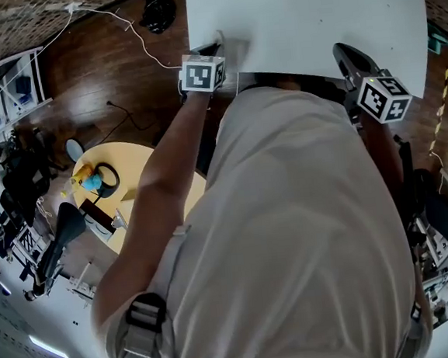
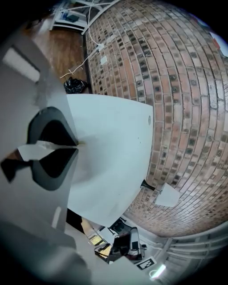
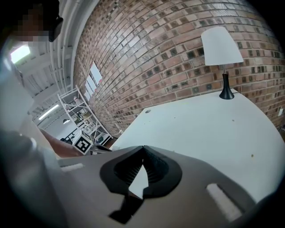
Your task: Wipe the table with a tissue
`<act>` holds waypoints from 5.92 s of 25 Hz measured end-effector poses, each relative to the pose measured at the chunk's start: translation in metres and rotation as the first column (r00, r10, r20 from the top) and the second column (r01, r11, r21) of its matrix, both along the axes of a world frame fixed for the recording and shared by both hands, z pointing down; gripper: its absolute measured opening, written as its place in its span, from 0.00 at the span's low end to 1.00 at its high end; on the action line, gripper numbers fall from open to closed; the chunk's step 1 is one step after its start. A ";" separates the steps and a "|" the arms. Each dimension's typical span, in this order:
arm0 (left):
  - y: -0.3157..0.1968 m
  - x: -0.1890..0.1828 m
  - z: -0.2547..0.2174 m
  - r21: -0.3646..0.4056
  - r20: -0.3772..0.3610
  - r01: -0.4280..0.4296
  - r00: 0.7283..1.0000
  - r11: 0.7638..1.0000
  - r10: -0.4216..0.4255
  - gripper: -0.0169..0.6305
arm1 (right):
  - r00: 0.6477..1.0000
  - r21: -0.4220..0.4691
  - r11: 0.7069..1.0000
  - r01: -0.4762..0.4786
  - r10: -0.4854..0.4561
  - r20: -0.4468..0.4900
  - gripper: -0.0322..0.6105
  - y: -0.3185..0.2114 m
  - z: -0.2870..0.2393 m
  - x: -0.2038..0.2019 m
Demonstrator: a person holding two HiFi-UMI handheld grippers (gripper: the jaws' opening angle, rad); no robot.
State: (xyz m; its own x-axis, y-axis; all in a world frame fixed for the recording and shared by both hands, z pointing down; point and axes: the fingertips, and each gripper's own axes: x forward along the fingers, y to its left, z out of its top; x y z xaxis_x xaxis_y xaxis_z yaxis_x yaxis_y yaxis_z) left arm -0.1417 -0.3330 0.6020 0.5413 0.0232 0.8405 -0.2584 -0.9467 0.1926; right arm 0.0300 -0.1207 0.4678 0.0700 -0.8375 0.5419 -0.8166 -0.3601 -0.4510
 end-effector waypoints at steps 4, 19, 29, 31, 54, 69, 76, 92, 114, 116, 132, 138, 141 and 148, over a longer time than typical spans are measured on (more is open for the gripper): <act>0.008 0.007 0.000 0.012 -0.023 -0.002 1.000 1.000 0.003 0.06 | 0.999 -0.007 0.999 -0.037 0.037 -0.003 0.06 0.010 0.000 0.000; 0.098 0.057 0.008 -0.038 -0.036 -0.329 0.944 0.944 0.327 0.06 | 0.994 0.015 0.994 -0.109 0.109 -0.005 0.06 0.026 0.000 0.004; 0.124 0.085 -0.024 -0.065 -0.137 -0.297 0.948 0.953 0.286 0.06 | 0.998 0.002 0.998 -0.063 0.063 -0.005 0.06 0.039 0.006 0.023; 0.129 0.095 -0.028 -0.084 -0.156 -0.273 0.953 0.958 0.258 0.06 | 0.999 -0.011 0.999 -0.046 0.046 0.001 0.06 0.047 0.012 0.029; 0.173 0.207 -0.032 -0.114 -0.083 -0.101 0.992 0.988 0.092 0.06 | 0.999 0.012 1.000 -0.029 0.028 0.032 0.06 0.143 0.010 0.123; 0.169 0.221 -0.011 0.009 0.034 -0.097 0.995 0.995 0.097 0.06 | 0.991 0.038 0.991 -0.128 0.127 0.036 0.06 0.189 0.006 0.166; 0.174 0.225 -0.012 -0.011 0.046 -0.114 0.992 0.993 0.114 0.06 | 0.989 0.045 0.988 -0.145 0.143 0.037 0.06 0.197 0.006 0.165; 0.242 0.237 -0.009 0.001 0.016 -0.340 0.940 0.940 0.340 0.06 | 0.987 0.056 0.986 -0.158 0.157 0.017 0.06 0.210 0.002 0.166; 0.309 0.240 -0.015 -0.143 0.037 -0.376 0.922 0.916 0.384 0.06 | 0.995 0.091 0.991 -0.098 0.098 0.003 0.06 0.214 0.003 0.176; 0.318 0.245 -0.015 -0.152 0.038 -0.371 0.924 0.916 0.380 0.06 | 0.995 0.087 0.991 -0.102 0.102 0.006 0.06 0.221 0.004 0.179; 0.311 0.328 -0.059 -0.195 -0.172 -0.275 0.954 0.941 0.243 0.06 | 0.989 0.066 0.989 -0.134 0.137 -0.058 0.06 0.271 0.004 0.214; 0.346 0.331 -0.039 -0.200 -0.089 -0.347 0.938 0.916 0.336 0.06 | 0.982 0.059 0.982 -0.181 0.184 -0.038 0.06 0.295 0.008 0.214; 0.358 0.339 -0.030 -0.164 -0.050 -0.385 0.923 0.908 0.382 0.06 | 0.977 0.057 0.977 -0.206 0.209 -0.037 0.06 0.306 0.008 0.217; 0.355 0.357 -0.017 -0.092 0.007 -0.378 0.925 0.921 0.380 0.06 | 0.963 0.052 0.963 -0.265 0.267 -0.025 0.06 0.331 0.010 0.223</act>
State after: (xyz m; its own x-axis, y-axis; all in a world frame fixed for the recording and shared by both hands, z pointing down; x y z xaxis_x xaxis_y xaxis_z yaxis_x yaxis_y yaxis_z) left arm 0.2153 0.0219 0.5850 0.4570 0.2968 0.8385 0.1112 -0.9544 0.2772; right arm 0.2528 0.2106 0.4776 0.3099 -0.8113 0.4958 -0.7084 -0.5448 -0.4488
